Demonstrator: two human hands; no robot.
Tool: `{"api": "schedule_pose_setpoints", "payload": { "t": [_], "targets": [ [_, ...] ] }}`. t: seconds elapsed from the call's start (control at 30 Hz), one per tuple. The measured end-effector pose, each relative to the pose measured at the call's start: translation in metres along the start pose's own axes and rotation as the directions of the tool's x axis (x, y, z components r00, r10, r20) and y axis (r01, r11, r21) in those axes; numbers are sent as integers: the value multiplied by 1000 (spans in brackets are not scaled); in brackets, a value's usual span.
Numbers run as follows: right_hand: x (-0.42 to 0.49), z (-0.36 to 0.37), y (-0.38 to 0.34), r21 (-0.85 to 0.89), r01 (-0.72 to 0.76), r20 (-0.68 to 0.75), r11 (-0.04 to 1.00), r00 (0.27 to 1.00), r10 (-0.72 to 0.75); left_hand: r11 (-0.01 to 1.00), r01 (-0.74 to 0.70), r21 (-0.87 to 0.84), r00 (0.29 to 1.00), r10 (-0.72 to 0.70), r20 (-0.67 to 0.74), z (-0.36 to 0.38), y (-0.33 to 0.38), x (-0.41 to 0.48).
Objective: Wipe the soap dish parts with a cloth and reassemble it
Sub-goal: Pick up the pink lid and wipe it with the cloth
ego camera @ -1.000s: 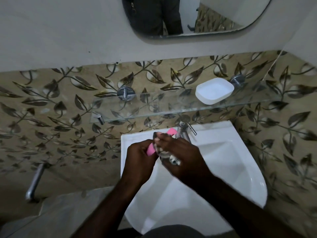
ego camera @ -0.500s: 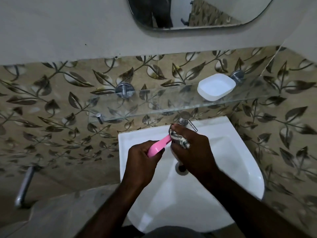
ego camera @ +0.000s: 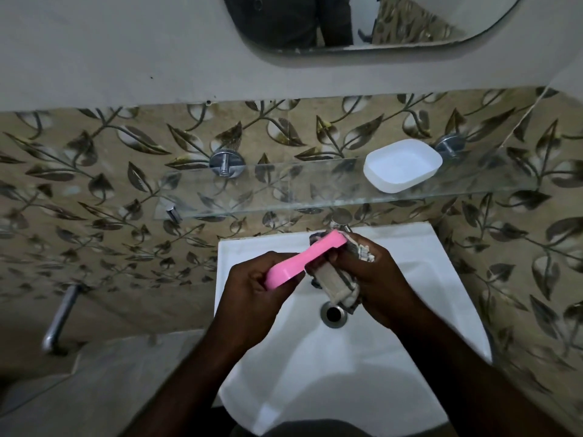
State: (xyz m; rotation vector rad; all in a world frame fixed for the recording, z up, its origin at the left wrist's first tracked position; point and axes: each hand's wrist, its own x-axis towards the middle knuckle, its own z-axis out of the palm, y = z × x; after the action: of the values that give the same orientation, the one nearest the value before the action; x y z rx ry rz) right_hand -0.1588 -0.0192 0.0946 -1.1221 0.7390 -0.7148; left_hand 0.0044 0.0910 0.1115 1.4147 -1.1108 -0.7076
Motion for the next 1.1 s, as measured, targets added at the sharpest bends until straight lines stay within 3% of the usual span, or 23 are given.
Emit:
{"api": "schedule_pose_setpoints", "payload": {
  "t": [0.07,0.13,0.27,0.5,0.6,0.67,0.73,0.77,0.8,0.87,0.9,0.93,1.07,1.1],
  "targets": [
    [-3,-4,5,76,-11,14,997,1000,9,996,79,-41,996,-77,40,0,-2,0],
    [-6,-6,10,55,3,-73,999,997,1,991,135,-4,989,-135,64,-1,-8,-4],
    [-9,-5,13,-204,104,-173,973,975,-140,967,154,205,982,-172,74,6,-17,-10],
    [-14,9,10,-412,189,-184,892,941,-284,831,23,555,998,-52,36,20,-19,-1],
    [-26,19,7,-614,340,-74,713,874,-480,769,1,639,999,-36,41,25,-21,5],
    [-32,25,6,-745,492,135,450,772,-622,756,-3,655,998,-39,49,28,-25,6],
    [-34,27,8,-791,545,294,278,737,-608,791,-4,612,999,-19,32,27,-29,4],
    [-32,25,10,-786,548,304,285,746,-593,801,-9,599,1000,-1,17,25,-31,3],
    [-29,21,11,-764,530,260,368,775,-576,799,-7,601,1000,10,-2,24,-31,2],
    [-24,16,9,-635,402,60,660,877,-476,789,16,615,1000,-4,-21,25,-31,2],
    [-21,15,7,-577,336,-9,744,909,-418,787,23,617,1000,-13,-21,27,-31,2],
    [-21,16,7,-576,325,-22,751,911,-411,787,31,616,1000,-23,-20,28,-32,3],
    [-34,25,16,-736,518,212,436,788,-578,820,59,570,998,-53,-26,28,-36,1],
    [-35,24,16,-741,532,243,409,781,-576,830,54,554,999,-49,-23,28,-37,-1]
  ]
}}
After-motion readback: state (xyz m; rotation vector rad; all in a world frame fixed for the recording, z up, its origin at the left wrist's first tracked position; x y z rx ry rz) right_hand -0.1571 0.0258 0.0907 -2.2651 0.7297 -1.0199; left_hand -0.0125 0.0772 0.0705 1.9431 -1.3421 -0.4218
